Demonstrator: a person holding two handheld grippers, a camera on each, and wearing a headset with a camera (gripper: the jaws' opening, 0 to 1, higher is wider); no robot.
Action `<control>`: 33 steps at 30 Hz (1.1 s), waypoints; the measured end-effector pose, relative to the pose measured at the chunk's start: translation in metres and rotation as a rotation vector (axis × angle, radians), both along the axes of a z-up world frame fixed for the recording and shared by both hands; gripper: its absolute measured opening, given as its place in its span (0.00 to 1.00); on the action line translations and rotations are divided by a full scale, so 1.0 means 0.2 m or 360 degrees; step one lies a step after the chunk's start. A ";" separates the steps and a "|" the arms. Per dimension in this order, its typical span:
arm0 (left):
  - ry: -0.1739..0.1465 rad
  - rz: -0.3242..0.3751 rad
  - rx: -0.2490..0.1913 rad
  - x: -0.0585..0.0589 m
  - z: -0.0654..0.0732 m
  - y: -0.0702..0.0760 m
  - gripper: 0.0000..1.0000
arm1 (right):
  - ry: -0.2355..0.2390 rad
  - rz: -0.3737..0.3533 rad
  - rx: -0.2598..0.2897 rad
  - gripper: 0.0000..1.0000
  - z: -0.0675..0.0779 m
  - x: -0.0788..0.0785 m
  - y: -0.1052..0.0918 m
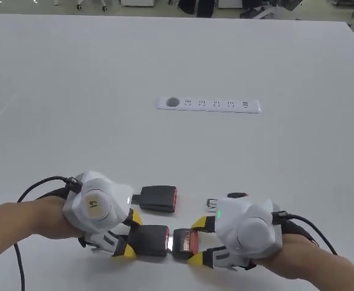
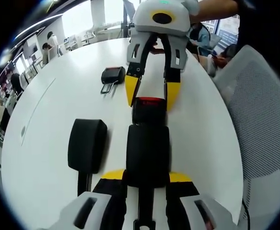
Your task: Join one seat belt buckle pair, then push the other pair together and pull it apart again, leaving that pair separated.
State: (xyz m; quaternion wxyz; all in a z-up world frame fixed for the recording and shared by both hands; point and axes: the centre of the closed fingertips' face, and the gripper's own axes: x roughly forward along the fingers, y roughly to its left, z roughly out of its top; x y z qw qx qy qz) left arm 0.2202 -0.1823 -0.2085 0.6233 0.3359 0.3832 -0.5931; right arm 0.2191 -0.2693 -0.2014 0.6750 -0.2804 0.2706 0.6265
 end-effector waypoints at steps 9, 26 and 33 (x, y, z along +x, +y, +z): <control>-0.0002 -0.0027 0.0026 0.00 0.00 0.00 0.31 | -0.0009 0.0000 -0.0009 0.28 -0.01 0.01 -0.01; -0.0004 -0.0024 0.0010 0.01 -0.01 0.00 0.32 | 0.0024 -0.0024 -0.0032 0.31 -0.02 0.01 0.00; 0.0002 -0.0025 0.0028 0.01 -0.01 0.00 0.33 | 0.0018 -0.0022 -0.0043 0.33 -0.02 0.00 0.01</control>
